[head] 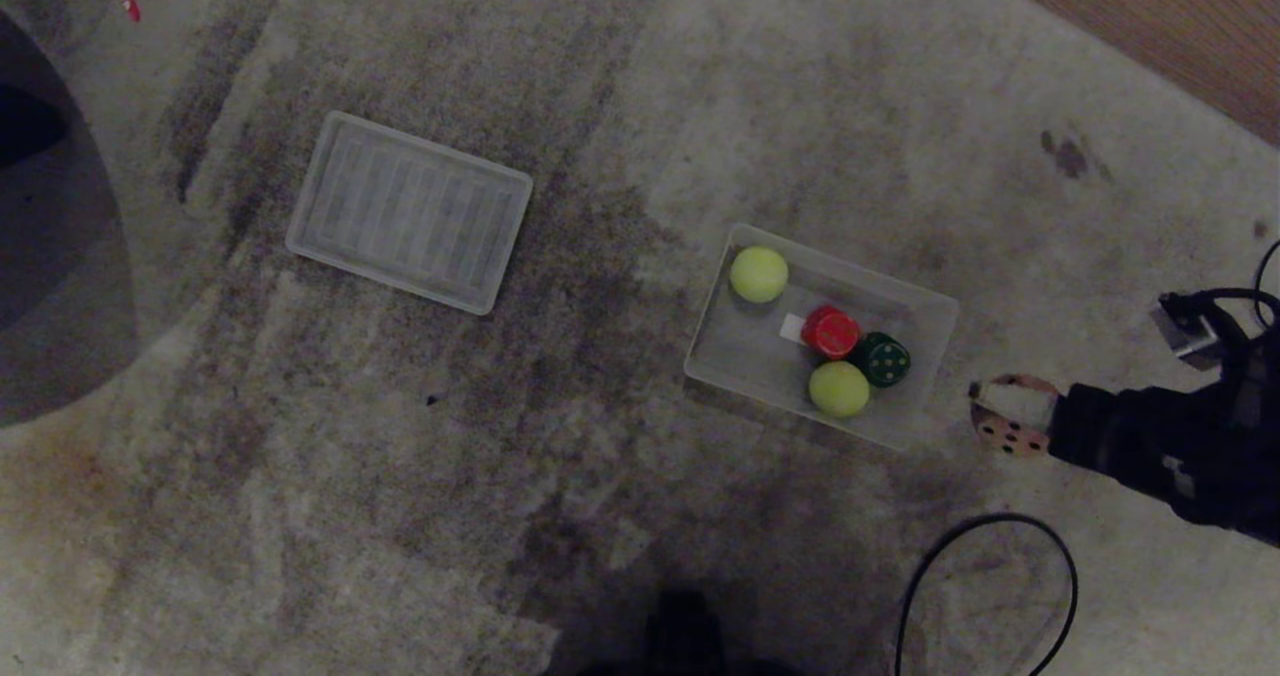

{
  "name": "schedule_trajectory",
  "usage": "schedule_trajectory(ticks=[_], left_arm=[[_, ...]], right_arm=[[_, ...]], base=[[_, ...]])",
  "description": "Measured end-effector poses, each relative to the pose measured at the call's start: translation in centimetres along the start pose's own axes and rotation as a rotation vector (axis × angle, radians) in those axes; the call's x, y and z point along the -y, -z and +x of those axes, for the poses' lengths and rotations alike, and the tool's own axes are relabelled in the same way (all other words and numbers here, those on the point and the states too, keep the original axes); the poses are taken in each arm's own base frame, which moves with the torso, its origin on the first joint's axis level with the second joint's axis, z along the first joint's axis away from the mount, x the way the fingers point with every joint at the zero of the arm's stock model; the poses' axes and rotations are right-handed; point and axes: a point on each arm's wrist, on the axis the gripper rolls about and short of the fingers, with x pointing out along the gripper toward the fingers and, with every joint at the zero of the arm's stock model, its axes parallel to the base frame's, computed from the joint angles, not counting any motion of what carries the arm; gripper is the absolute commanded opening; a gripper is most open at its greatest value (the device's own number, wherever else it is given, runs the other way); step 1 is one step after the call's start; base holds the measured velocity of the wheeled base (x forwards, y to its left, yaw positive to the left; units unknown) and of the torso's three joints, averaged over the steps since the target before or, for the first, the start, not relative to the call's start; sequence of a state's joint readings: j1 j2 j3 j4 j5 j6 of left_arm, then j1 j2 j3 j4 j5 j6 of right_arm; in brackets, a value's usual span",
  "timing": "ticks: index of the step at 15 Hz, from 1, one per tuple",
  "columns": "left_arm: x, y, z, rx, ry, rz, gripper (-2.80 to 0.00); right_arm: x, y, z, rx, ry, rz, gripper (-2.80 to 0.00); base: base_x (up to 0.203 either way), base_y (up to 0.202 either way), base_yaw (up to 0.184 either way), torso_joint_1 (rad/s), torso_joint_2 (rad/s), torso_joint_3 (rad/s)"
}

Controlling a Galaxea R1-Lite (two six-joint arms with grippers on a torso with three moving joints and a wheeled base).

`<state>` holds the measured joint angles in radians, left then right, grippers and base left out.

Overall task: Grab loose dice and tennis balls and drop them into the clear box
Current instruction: Put the toys in the box

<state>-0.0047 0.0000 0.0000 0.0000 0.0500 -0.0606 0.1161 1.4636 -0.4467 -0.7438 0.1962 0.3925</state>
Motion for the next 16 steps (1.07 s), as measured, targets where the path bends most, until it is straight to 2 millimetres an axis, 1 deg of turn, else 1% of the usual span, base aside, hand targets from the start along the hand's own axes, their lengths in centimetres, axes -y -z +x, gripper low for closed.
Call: schedule_trajectory(ticks=[3,5,8,11,12,16], left_arm=[[0.0,0.0,0.0,0.000,0.000,0.000,-2.80],[0.0,0.0,0.0,0.000,0.000,0.000,-2.80],[0.0,0.0,0.0,0.000,0.000,0.000,-2.80],[0.0,0.0,0.0,0.000,0.000,0.000,-2.80],[0.0,0.0,0.0,0.000,0.000,0.000,-2.80],[0.0,0.0,0.0,0.000,0.001,0.000,-2.80]], right_arm=[[-0.4,-2.7,4.7,0.163,-0.129,0.058,-2.80],[-0.2,-3.1,6.8,0.187,-0.160,0.113,-2.80],[-0.4,-3.1,8.6,0.186,-0.212,0.172,-2.80],[-0.7,-2.3,9.7,0.137,-0.248,0.190,-2.80],[-0.8,-1.9,10.0,0.123,-0.251,0.191,0.00],[-1.4,-1.1,10.4,0.090,-0.265,0.226,0.00]], base=[[0.000,0.000,0.000,0.000,0.00,0.000],[0.000,0.000,0.000,0.000,0.00,0.000],[0.000,0.000,0.000,0.000,0.00,0.000],[0.000,0.000,0.000,0.000,0.00,0.000],[0.000,0.000,0.000,0.000,0.00,0.000],[0.000,0.000,0.000,0.000,0.00,0.000]])
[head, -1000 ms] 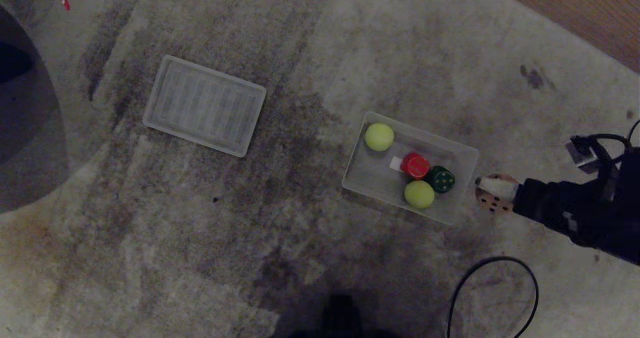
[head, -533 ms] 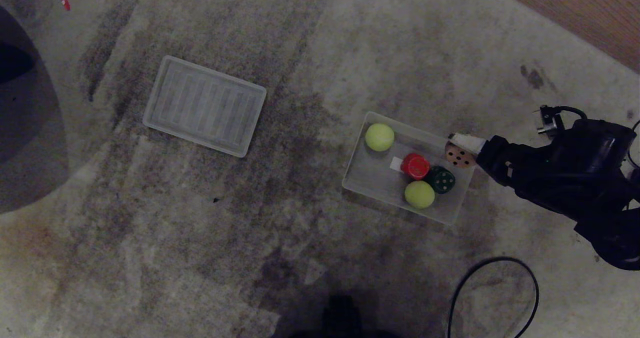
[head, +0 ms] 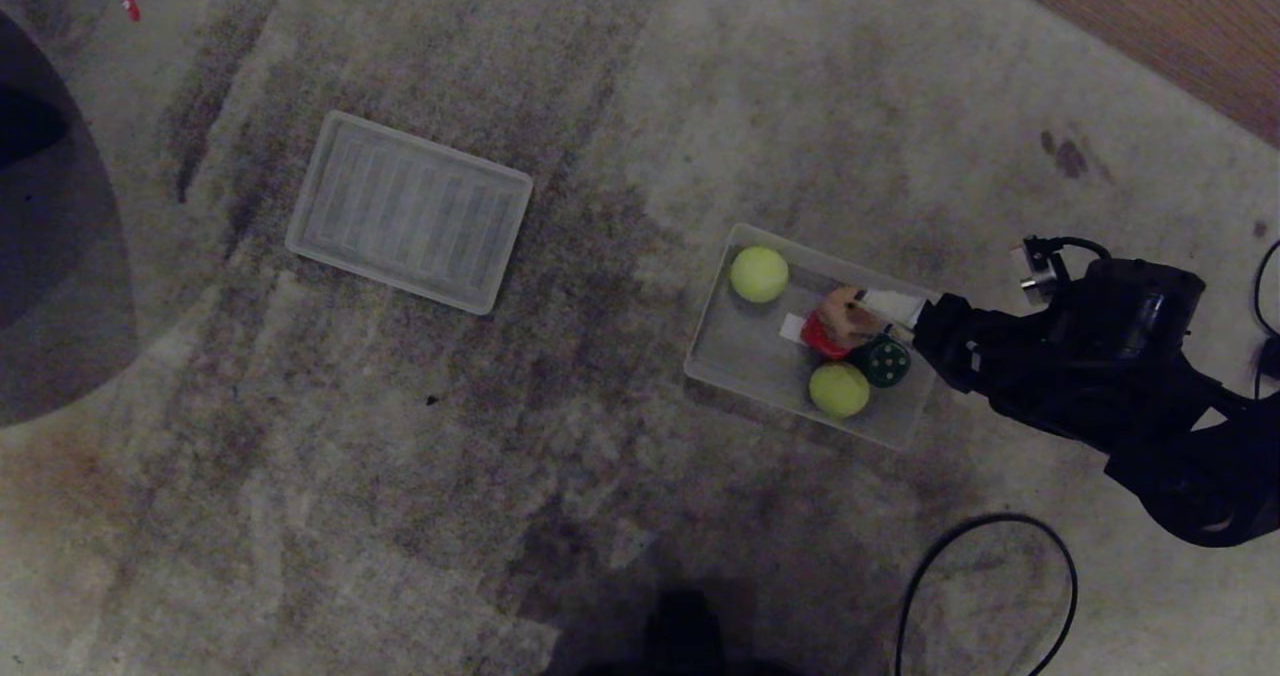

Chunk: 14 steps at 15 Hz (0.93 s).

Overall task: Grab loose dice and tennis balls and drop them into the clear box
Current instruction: Put the toys in the box, then pick up toys out of the box

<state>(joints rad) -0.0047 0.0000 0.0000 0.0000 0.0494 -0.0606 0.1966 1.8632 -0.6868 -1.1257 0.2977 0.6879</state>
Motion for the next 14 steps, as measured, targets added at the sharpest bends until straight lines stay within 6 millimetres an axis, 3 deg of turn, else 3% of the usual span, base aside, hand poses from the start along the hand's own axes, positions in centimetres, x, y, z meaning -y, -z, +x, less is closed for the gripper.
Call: schedule_trajectory(ticks=[7,10,11,14], left_arm=[[0.0,0.0,0.0,0.000,-0.001,0.000,-2.80],[0.0,0.0,0.0,0.000,-0.001,0.000,-2.80],[0.0,0.0,0.0,0.000,-0.001,0.000,-2.80],[0.0,0.0,0.0,0.000,0.000,0.000,-2.80]], right_arm=[[-0.4,0.1,-0.5,-0.008,-0.004,-0.018,0.00],[-0.4,1.1,-2.9,-0.039,0.024,-0.087,0.00],[-0.6,1.4,-4.1,-0.049,0.031,-0.111,-2.80],[-1.6,1.8,-8.1,-0.060,0.047,-0.149,-2.80]], base=[[0.000,0.000,0.000,0.000,0.00,0.000],[0.000,0.000,0.000,0.000,0.00,0.000],[0.000,0.000,0.000,0.000,0.00,0.000],[0.000,0.000,0.000,0.000,0.00,0.000]])
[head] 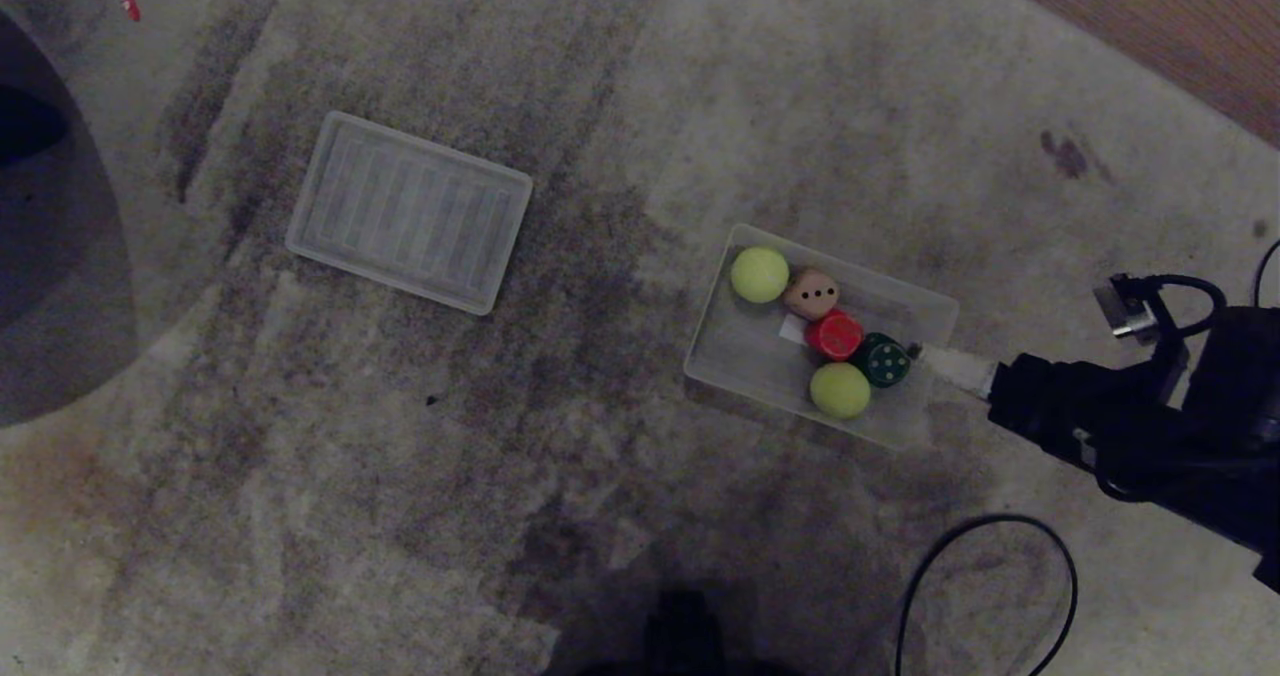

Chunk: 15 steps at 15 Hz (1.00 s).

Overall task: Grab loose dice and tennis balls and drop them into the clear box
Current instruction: Pick up toys out of the box

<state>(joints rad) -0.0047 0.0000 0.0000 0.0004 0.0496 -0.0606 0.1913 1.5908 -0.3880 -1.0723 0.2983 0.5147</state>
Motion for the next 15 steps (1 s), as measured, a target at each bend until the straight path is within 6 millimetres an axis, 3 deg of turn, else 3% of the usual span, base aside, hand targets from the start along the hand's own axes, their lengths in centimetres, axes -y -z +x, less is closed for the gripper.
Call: schedule_trajectory(ticks=[11,15], left_arm=[[0.0,0.0,0.0,0.000,0.000,0.000,-2.80],[0.0,0.0,0.0,0.000,0.000,0.000,-2.80]], right_arm=[[-1.4,5.6,-17.0,-0.098,0.346,-0.209,-2.80],[-1.3,9.4,-21.1,-0.059,0.433,-0.303,-2.80]], base=[[0.000,0.000,0.000,0.000,0.00,0.000],[0.000,0.000,0.000,0.000,0.00,0.000]])
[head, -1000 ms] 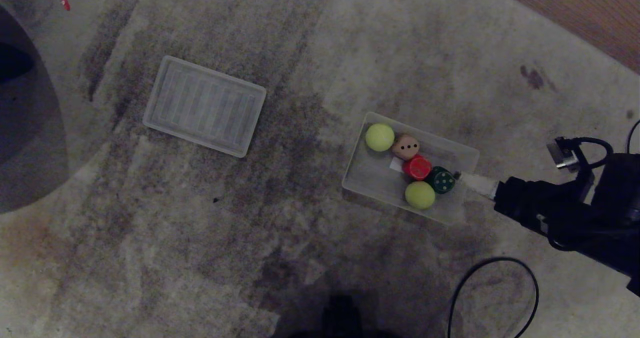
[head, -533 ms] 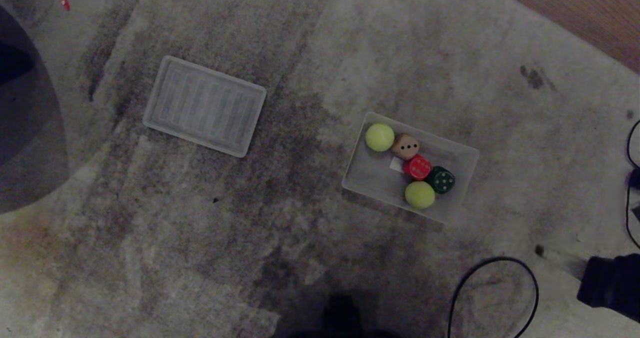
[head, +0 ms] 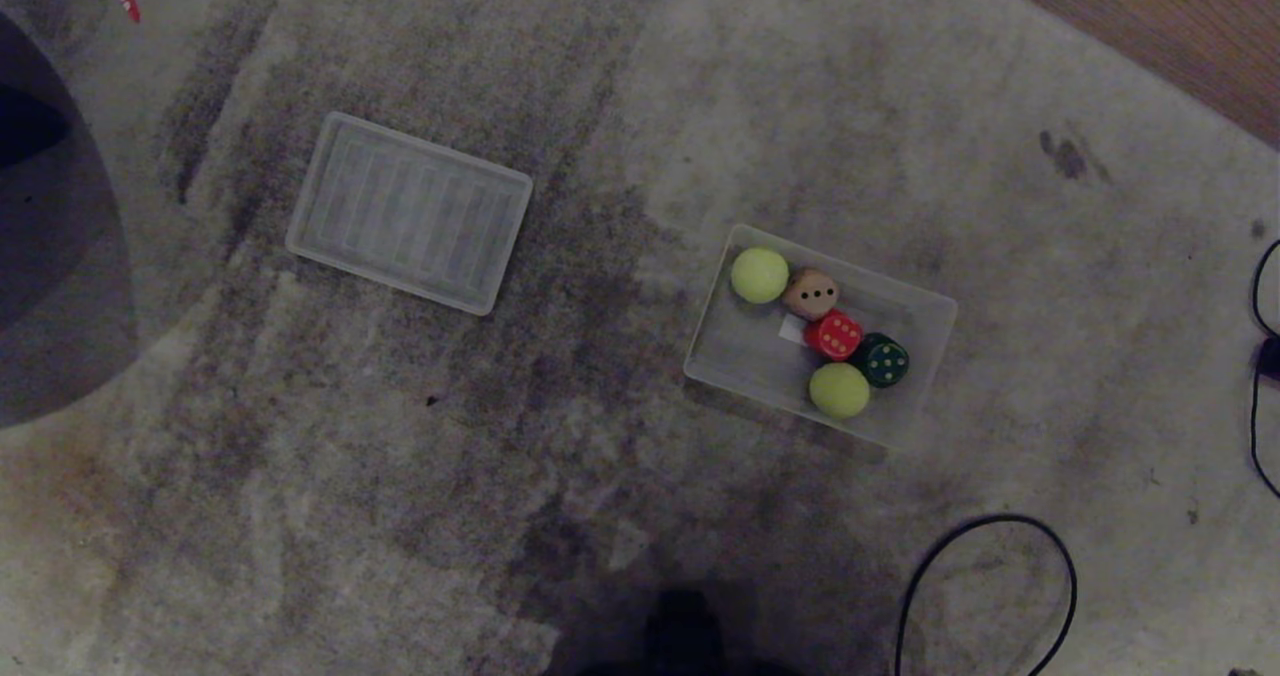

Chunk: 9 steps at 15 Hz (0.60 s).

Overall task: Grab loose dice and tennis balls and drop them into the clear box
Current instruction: Pick up toys out of the box

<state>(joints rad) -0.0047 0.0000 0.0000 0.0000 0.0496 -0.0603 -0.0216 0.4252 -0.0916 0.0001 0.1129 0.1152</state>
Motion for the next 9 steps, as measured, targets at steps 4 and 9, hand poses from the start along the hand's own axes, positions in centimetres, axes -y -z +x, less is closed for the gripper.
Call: schedule_trajectory(ticks=[4,9], left_arm=[[0.0,0.0,0.0,0.000,0.000,0.000,-2.80],[0.0,0.0,0.0,0.000,0.000,0.000,-2.80]], right_arm=[[0.5,2.3,-0.5,0.077,0.150,-0.091,-2.80],[0.4,3.0,-1.7,0.236,0.084,-0.130,-2.80]], base=[[0.000,0.000,0.000,0.000,0.00,0.000],[0.000,0.000,0.000,0.000,0.00,0.000]])
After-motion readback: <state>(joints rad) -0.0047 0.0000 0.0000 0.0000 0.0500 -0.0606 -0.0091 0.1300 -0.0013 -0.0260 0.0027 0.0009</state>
